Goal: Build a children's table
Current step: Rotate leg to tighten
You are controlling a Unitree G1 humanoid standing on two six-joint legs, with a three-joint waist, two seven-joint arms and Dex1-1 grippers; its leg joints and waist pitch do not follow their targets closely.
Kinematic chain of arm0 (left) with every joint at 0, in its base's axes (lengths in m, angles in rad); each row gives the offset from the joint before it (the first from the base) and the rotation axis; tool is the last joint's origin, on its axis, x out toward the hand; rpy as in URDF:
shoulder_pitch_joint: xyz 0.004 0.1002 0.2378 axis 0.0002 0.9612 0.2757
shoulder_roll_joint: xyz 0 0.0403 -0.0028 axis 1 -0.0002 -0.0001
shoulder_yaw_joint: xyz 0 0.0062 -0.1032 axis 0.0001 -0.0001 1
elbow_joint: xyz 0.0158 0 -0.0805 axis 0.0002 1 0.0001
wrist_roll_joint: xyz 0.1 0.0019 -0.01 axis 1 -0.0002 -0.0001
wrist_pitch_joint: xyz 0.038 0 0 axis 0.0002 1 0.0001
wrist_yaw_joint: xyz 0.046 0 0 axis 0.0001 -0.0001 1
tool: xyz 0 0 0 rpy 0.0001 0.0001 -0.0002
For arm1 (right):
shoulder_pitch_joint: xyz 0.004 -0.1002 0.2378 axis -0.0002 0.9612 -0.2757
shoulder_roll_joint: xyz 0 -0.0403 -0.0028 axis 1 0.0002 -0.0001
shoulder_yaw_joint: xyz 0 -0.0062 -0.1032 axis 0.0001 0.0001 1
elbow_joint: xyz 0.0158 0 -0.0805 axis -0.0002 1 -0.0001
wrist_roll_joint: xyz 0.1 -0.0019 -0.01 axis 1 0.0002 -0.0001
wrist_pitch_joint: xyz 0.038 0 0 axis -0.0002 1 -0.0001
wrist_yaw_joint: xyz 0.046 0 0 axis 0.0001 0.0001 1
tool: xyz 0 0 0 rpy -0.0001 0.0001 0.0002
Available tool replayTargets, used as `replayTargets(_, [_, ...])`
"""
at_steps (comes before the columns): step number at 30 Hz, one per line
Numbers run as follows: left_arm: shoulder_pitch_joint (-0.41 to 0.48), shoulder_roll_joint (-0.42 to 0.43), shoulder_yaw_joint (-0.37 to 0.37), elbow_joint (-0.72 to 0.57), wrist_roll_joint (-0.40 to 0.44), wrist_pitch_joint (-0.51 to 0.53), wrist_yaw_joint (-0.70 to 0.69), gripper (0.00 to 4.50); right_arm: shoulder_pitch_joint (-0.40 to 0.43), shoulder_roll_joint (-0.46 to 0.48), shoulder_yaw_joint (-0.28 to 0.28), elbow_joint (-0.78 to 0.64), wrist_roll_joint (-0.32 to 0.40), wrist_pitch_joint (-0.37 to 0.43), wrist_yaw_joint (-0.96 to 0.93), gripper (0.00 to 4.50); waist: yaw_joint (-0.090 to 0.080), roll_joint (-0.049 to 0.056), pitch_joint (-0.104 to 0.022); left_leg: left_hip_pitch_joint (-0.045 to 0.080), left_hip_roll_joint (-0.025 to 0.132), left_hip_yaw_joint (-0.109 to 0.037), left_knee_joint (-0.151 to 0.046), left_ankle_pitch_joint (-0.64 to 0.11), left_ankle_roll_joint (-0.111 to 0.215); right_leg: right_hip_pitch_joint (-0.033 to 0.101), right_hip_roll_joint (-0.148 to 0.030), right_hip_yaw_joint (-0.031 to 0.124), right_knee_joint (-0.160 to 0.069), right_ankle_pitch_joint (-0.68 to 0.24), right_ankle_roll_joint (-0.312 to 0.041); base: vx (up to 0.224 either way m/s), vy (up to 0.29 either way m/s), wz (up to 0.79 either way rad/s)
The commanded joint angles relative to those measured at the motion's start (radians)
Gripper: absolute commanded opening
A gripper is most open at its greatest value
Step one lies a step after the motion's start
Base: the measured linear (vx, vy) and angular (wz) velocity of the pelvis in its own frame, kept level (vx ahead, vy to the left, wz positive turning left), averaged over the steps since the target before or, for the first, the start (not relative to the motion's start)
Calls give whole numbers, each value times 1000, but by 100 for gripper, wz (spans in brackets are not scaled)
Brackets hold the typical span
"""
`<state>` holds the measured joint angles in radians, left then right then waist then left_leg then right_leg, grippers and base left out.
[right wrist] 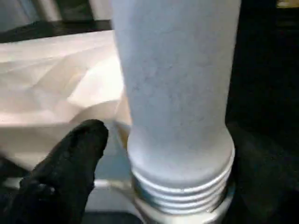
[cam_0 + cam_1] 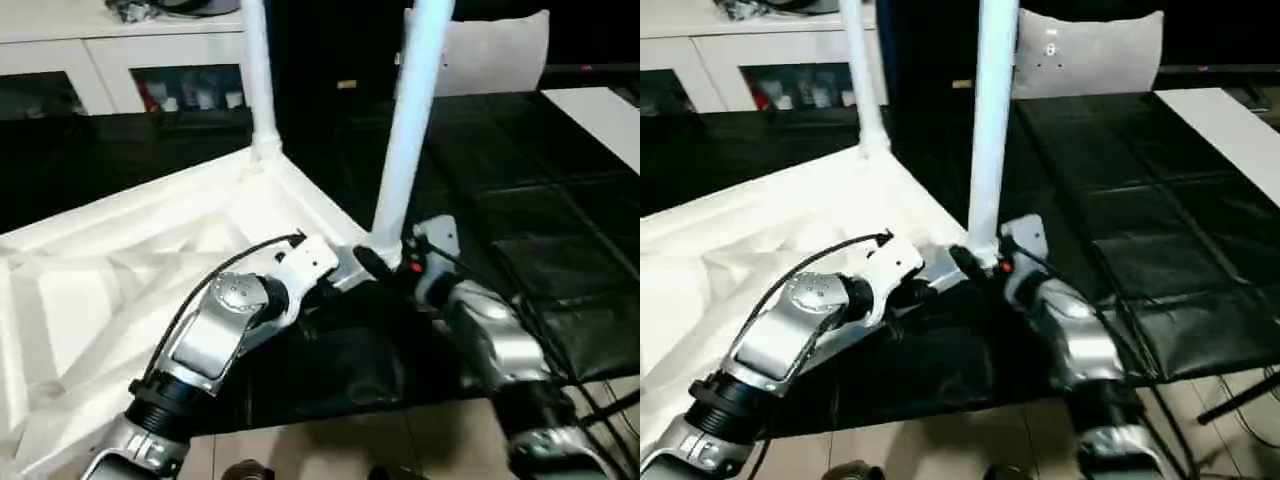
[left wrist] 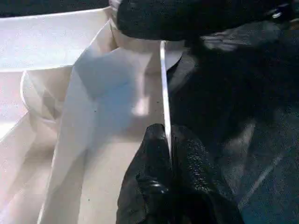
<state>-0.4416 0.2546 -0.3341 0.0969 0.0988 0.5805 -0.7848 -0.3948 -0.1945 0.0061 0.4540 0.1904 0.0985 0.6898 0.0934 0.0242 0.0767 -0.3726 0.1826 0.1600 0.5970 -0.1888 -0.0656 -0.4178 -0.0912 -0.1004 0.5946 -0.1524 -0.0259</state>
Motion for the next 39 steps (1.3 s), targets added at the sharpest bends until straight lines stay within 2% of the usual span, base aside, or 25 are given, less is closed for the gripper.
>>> replayTargets(1, [-32, 23, -13, -3, -9, -65, -48, 0, 10, -29, 23, -59, 26, -21, 104, 445, 2, 1, -77, 4, 38, -7, -69, -184, 76, 69, -57, 50, -70, -250, -189, 0, 0, 0])
replayTargets(4, [-40, 86, -31, 26, -38, -150, -168, 0, 14, -111, 8, -79, 45, -50, 225, 445, 5, -1, -77, 3, 37, -7, -69, -189, 84, 69, -59, 50, -73, -270, -187, 0, 0, 0])
replayTargets(8, [-42, 124, -52, 28, -55, -196, -250, 0, 14, -158, 20, -87, 55, -47, 307, 445, 11, 1, -75, 9, 41, -7, -70, -206, 80, 64, -60, 51, -75, -308, -191, 0, 0, 0])
replayTargets(11, [-42, 161, -77, 34, -61, -234, -321, 0, 23, -204, 54, -113, 60, -39, 392, 445, 18, 1, -76, 11, 44, -7, -71, -199, 79, 63, -60, 52, -70, -284, -200, 0, 0, 0])
replayTargets(13, [-50, 209, -112, 58, -67, -290, -420, 0, 29, -262, 105, -132, 44, -50, 498, 445, 23, -8, -78, 12, 43, -7, -71, -201, 86, 65, -60, 50, -71, -290, -198, 0, 0, 0])
replayTargets(14, [-54, 220, -121, 68, -68, -305, -443, 0, 27, -272, 115, -130, 36, -59, 519, 445, 25, -4, -77, 10, 45, -5, -71, -193, 88, 65, -60, 53, -67, -283, -200, 0, 0, 0])
replayTargets(15, [-61, 233, -132, 84, -64, -338, -470, 0, 24, -278, 124, -125, 32, -63, 540, 445, 25, -6, -75, 9, 45, -6, -71, -194, 88, 64, -61, 53, -69, -286, -200, 0, 0, 0])
replayTargets(16, [-67, 241, -138, 100, -60, -367, -493, 0, 20, -283, 131, -120, 34, -64, 560, 445, 27, -11, -75, 8, 43, -5, -72, -204, 84, 66, -63, 53, -72, -314, -195, 0, 0, 0])
replayTargets(18, [-76, 250, -145, 121, -55, -396, -518, 0, 18, -289, 142, -119, 38, -55, 592, 445, 28, -9, -74, 9, 44, -5, -73, -212, 80, 66, -64, 53, -73, -338, -187, 0, 0, 0])
replayTargets(19, [-89, 260, -153, 143, -56, -422, -553, 0, 17, -300, 162, -125, 41, -38, 634, 445, 30, -12, -73, 13, 45, -5, -73, -218, 77, 63, -64, 52, -76, -367, -180, 0, 0, 0])
replayTargets(21, [-95, 263, -156, 152, -55, -431, -562, 0, 18, -303, 169, -128, 43, -32, 646, 445, 28, -12, -72, 10, 47, -6, -75, -218, 73, 64, -64, 53, -73, -362, -184, 0, 0, 0])
replayTargets(25, [-128, 271, -172, 204, -50, -478, -591, 0, 11, -311, 197, -125, 63, 10, 682, 417, 30, -15, -75, 11, 46, -5, -74, -210, 68, 66, -66, 54, -71, -353, -188, 0, 0, 0])
replayTargets(31, [-152, 256, -167, 261, -47, -524, -600, 0, 21, -318, 220, -132, 44, 15, 715, 378, 32, -15, -74, 11, 46, -3, -73, -205, 65, 65, -66, 53, -74, -368, -182, 0, 0, 0])
replayTargets(32, [-152, 256, -167, 263, -46, -525, -601, 0, 23, -319, 221, -134, 42, 14, 715, 352, 34, -15, -74, 13, 47, -2, -73, -210, 63, 64, -67, 53, -74, -376, -179, 0, 0, 0])
replayTargets(35, [-155, 256, -169, 270, -46, -532, -600, 0, 23, -319, 219, -135, 44, 14, 710, 340, 36, -16, -74, 13, 48, -1, -74, -209, 60, 64, -67, 53, -76, -390, -171, 0, 0, 0])
replayTargets(36, [-158, 255, -170, 281, -48, -540, -601, 0, 20, -319, 218, -136, 50, 22, 708, 319, 37, -16, -74, 15, 48, 0, -73, -214, 58, 62, -67, 53, -77, -398, -168, 0, 0, 0])
replayTargets(39, [-158, 254, -170, 286, -48, -546, -600, 0, 20, -320, 219, -137, 49, 27, 709, 295, 41, -15, -75, 16, 49, 1, -73, -209, 57, 61, -67, 53, -77, -396, -166, 0, 0, 0])
